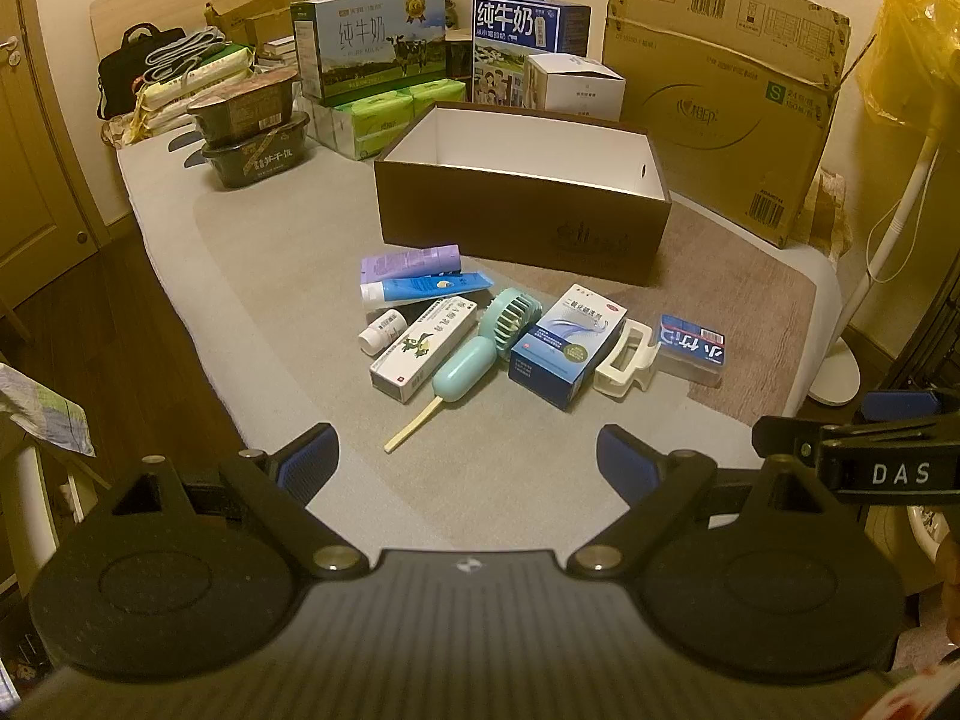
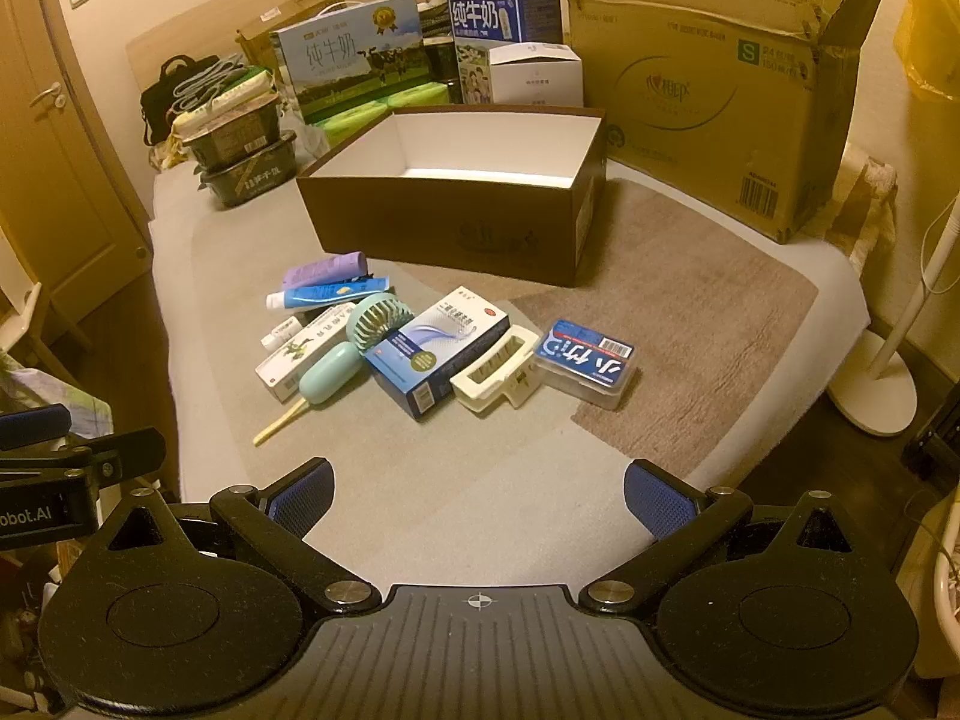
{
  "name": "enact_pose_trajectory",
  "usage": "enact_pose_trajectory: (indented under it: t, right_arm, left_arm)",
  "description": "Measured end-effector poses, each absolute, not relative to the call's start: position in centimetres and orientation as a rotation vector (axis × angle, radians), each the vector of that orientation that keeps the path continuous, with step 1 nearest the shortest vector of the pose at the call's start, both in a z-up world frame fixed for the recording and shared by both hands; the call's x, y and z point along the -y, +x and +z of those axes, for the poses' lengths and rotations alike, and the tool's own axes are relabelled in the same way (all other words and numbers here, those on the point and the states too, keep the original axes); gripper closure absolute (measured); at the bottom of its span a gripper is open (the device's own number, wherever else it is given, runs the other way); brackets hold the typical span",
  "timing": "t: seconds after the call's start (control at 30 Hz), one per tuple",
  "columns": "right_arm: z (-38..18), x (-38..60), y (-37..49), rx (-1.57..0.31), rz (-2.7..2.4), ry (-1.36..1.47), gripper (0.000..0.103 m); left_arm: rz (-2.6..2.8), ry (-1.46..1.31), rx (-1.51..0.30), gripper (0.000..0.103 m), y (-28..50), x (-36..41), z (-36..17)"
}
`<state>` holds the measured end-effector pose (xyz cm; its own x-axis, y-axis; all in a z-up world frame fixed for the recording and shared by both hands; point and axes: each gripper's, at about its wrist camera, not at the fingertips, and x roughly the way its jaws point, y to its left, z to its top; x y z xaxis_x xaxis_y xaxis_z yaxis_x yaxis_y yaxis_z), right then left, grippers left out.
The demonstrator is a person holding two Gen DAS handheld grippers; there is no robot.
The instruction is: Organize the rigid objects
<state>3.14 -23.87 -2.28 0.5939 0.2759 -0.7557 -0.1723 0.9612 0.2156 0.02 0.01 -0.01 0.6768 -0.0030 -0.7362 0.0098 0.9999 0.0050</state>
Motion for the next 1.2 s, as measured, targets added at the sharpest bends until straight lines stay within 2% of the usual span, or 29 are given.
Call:
enact_pose_trajectory:
  t: [1.2]
  right_arm:
    - [-1.61, 23.97, 3.45, -0.891, 0.261, 0.121, 0.0]
  left_arm:
    - [-0.007, 0.008, -0.821, 0.011, 0.51, 0.07, 0.86]
